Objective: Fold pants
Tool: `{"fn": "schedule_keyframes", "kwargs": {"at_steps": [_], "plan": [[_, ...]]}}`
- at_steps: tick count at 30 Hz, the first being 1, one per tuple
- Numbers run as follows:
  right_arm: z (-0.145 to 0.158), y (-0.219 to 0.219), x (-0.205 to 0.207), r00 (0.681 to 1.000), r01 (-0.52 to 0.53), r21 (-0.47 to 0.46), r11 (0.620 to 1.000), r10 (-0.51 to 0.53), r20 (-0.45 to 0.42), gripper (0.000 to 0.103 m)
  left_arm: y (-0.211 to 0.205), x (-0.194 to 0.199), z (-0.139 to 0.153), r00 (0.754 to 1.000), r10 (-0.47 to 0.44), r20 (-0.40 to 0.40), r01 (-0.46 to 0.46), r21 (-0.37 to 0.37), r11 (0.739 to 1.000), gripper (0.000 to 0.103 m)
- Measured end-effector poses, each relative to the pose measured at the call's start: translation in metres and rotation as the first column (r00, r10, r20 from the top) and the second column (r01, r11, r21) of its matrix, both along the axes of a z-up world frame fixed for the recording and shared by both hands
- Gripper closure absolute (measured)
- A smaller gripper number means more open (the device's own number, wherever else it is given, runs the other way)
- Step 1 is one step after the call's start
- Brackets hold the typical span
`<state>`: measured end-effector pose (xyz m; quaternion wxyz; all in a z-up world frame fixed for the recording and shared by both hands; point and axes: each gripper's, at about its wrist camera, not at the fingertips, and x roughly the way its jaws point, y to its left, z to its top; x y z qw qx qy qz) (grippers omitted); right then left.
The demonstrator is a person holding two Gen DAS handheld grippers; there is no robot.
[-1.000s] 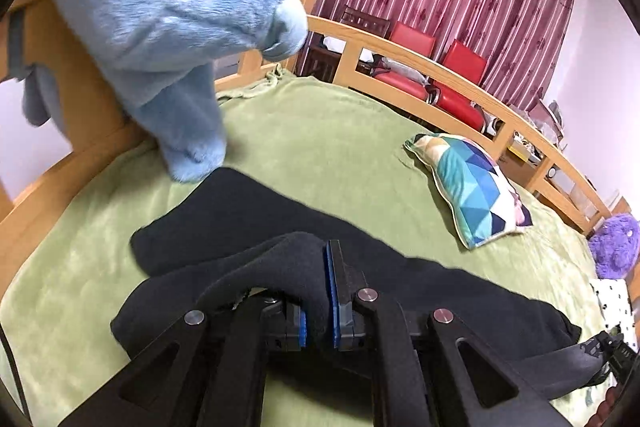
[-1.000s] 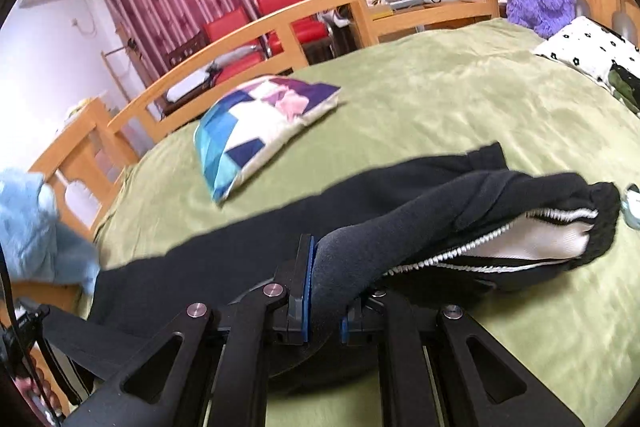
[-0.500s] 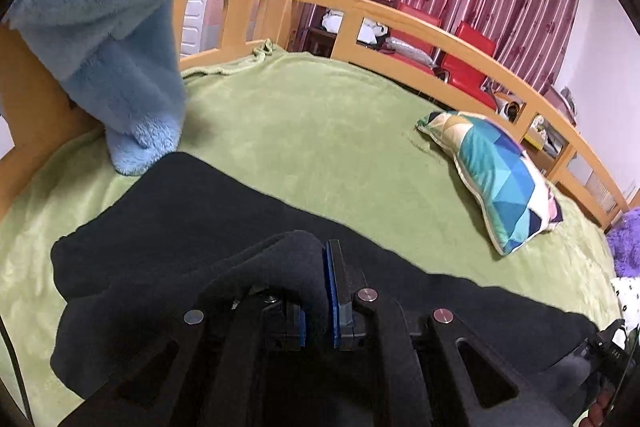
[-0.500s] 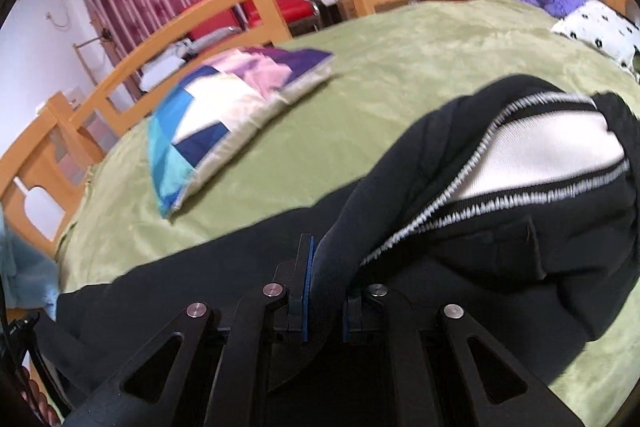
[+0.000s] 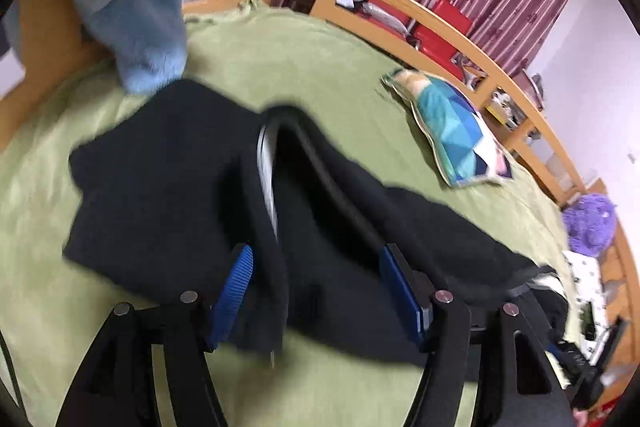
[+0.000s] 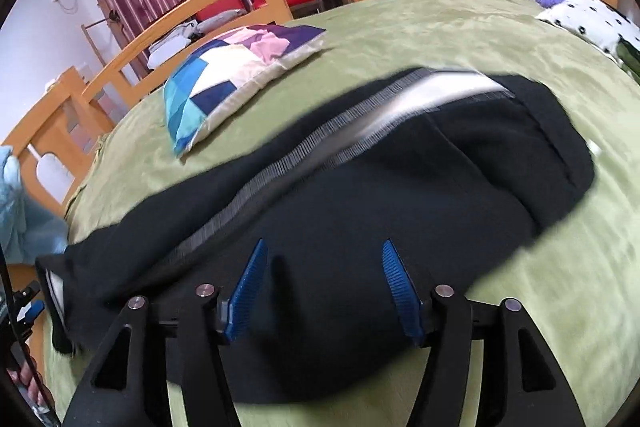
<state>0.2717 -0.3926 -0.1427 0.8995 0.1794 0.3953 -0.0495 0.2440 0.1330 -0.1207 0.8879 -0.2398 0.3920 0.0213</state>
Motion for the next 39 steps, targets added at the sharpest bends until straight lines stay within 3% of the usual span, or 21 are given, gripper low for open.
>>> {"fn": "schedule_keyframes", "kwargs": {"at_steps": [4,7,11,15,17,19,23,28,29,30,31,32,34,36,39], "plan": [[-0.025,-0.012,-0.034,0.997,0.044,-0.038,0.998,-0.046,-0.065,0.036,-0.008,-0.031,-0.028,0.999,-0.026,-0.044,0.023,-0.058,0.998,0.039],[-0.050,-0.030,-0.046,0.992,0.085,0.044,0.995,-0.080,-0.096,0.036,-0.019,-0.036,-0.052,0.996,-0.058,-0.068,0.051,-0.099,0.994,0.039],[-0.065,-0.054,-0.046,0.991,0.127,0.175,0.976,-0.116,-0.073,0.036,-0.031,-0.022,-0.076,0.995,-0.076,-0.061,0.063,-0.189,0.980,0.039],[-0.073,-0.069,-0.032,0.988,0.153,0.226,0.962,-0.146,-0.046,0.033,-0.030,0.002,-0.095,0.997,-0.054,-0.046,0.038,-0.300,0.953,0.038],[-0.077,-0.075,-0.022,0.986,0.168,0.240,0.956,-0.163,-0.040,0.030,-0.025,0.014,-0.103,0.999,-0.031,-0.042,0.015,-0.349,0.937,0.033],[-0.079,-0.077,-0.010,0.984,0.177,0.241,0.954,-0.177,-0.021,0.026,-0.025,0.024,-0.108,0.999,-0.015,-0.047,-0.002,-0.359,0.933,0.031],[-0.082,-0.075,0.019,0.982,0.185,0.219,0.958,-0.189,-0.003,0.018,-0.033,0.046,-0.106,0.999,0.014,-0.052,-0.030,-0.309,0.951,0.026],[-0.081,-0.072,0.045,0.981,0.187,0.202,0.961,-0.192,0.007,0.016,-0.045,0.063,-0.103,0.995,0.057,-0.079,-0.075,-0.253,0.964,0.026],[-0.081,-0.072,0.047,0.981,0.189,0.196,0.962,-0.195,0.008,0.017,-0.047,0.063,-0.102,0.995,0.064,-0.083,-0.082,-0.233,0.969,0.037],[-0.079,-0.070,0.048,0.981,0.188,0.182,0.965,-0.193,0.005,0.018,-0.049,0.061,-0.101,0.994,0.064,-0.087,-0.082,-0.215,0.973,0.057],[-0.078,-0.069,0.047,0.982,0.184,0.181,0.966,-0.189,0.009,0.035,-0.050,0.060,-0.101,0.995,0.050,-0.090,-0.068,-0.211,0.975,0.067],[-0.077,-0.071,0.042,0.979,0.199,0.179,0.963,-0.203,0.004,0.071,-0.049,0.058,-0.101,0.996,0.035,-0.085,-0.054,-0.227,0.972,0.082],[-0.077,-0.077,0.035,0.979,0.193,0.250,0.949,-0.204,0.020,0.084,-0.046,0.050,-0.096,0.997,0.028,-0.075,-0.046,-0.255,0.966,0.087],[-0.073,-0.082,0.026,0.973,0.208,0.299,0.931,-0.229,0.035,0.089,-0.042,0.041,-0.089,0.997,0.029,-0.066,-0.045,-0.265,0.963,0.089],[-0.054,-0.079,0.001,0.968,0.220,0.258,0.941,-0.243,0.059,0.092,-0.045,0.020,-0.077,0.999,0.009,-0.053,-0.022,-0.241,0.970,0.089]]}}
